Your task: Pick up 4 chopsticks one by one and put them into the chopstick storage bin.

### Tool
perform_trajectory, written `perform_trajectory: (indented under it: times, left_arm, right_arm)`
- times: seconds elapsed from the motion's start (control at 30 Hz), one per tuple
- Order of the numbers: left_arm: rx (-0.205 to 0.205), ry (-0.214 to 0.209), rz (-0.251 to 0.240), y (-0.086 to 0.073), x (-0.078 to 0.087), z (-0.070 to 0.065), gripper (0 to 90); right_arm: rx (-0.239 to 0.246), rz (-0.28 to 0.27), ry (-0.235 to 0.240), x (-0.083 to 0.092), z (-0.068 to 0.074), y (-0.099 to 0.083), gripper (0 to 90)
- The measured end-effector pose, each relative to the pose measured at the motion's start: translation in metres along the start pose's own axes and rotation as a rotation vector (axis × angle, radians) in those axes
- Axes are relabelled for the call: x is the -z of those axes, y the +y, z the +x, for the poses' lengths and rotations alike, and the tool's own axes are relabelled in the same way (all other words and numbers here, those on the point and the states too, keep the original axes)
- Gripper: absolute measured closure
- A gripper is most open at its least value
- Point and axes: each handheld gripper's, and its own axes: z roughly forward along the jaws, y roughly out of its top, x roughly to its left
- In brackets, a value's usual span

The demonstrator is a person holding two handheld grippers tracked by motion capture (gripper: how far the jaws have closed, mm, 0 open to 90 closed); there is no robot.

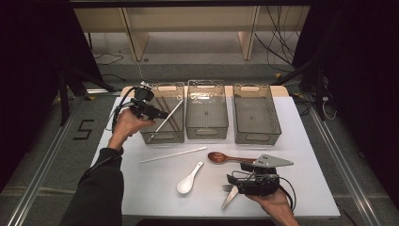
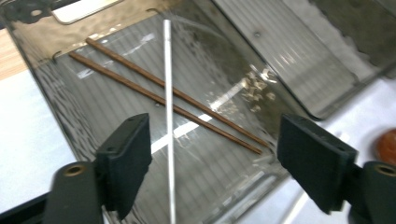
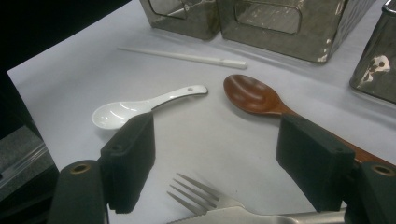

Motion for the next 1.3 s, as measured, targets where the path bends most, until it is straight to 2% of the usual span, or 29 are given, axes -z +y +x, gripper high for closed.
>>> perform_trajectory:
  times: [0.07, 0.17, 0.27, 0.37, 0.57, 0.63, 0.7, 0.77, 0.87, 0.97, 1.07, 1.3]
  left_arm:
    - [-0.017, -0.007, -0.009, -0.002, 0.005, -0.007, 23.1]
    - [-0.012, -0.036, -0.031, -0.007, 0.012, -0.015, 20.2]
    - [-0.039, -0.044, -0.032, -0.015, 0.016, -0.022, 20.1]
    - [-0.062, -0.075, -0.043, -0.024, 0.019, -0.029, 20.0]
    - [-0.119, -0.096, -0.034, -0.045, 0.016, -0.048, 20.1]
    - [-0.140, -0.108, -0.008, -0.049, 0.012, -0.052, 20.1]
    - [-0.161, -0.097, 0.018, -0.053, 0.008, -0.055, 19.7]
    - [-0.175, -0.103, 0.058, -0.057, 0.004, -0.056, 19.5]
    - [-0.212, -0.076, 0.110, -0.061, -0.002, -0.059, 19.7]
    - [-0.221, -0.086, 0.160, -0.065, -0.008, -0.061, 20.8]
    - [-0.255, -0.060, 0.213, -0.069, -0.019, -0.064, 21.9]
    - [-0.262, -0.037, 0.304, -0.077, -0.039, -0.062, 24.7]
  right_arm:
    - [0.000, 0.000, 0.000, 0.000, 0.000, 0.000, 29.1]
    - [0.002, -0.003, 0.000, 0.001, 0.000, 0.000, 29.0]
    - [-0.004, -0.008, -0.002, 0.002, 0.000, 0.000, 29.0]
    - [-0.004, -0.009, -0.003, 0.002, 0.000, 0.000, 29.0]
    - [-0.004, -0.011, -0.004, 0.002, -0.001, 0.000, 29.0]
    - [-0.003, -0.010, -0.003, 0.002, -0.001, 0.000, 29.0]
    - [-0.005, -0.009, -0.005, 0.001, -0.001, 0.000, 29.0]
    - [0.000, -0.010, -0.005, 0.002, 0.000, 0.000, 29.0]
    - [0.000, -0.008, -0.007, 0.002, 0.000, 0.000, 29.0]
    - [0.006, -0.005, -0.005, 0.002, 0.001, 0.000, 29.0]
    - [0.006, -0.003, -0.005, 0.001, 0.002, 0.000, 29.0]
    - [0.011, -0.003, -0.006, 0.000, 0.002, 0.000, 29.0]
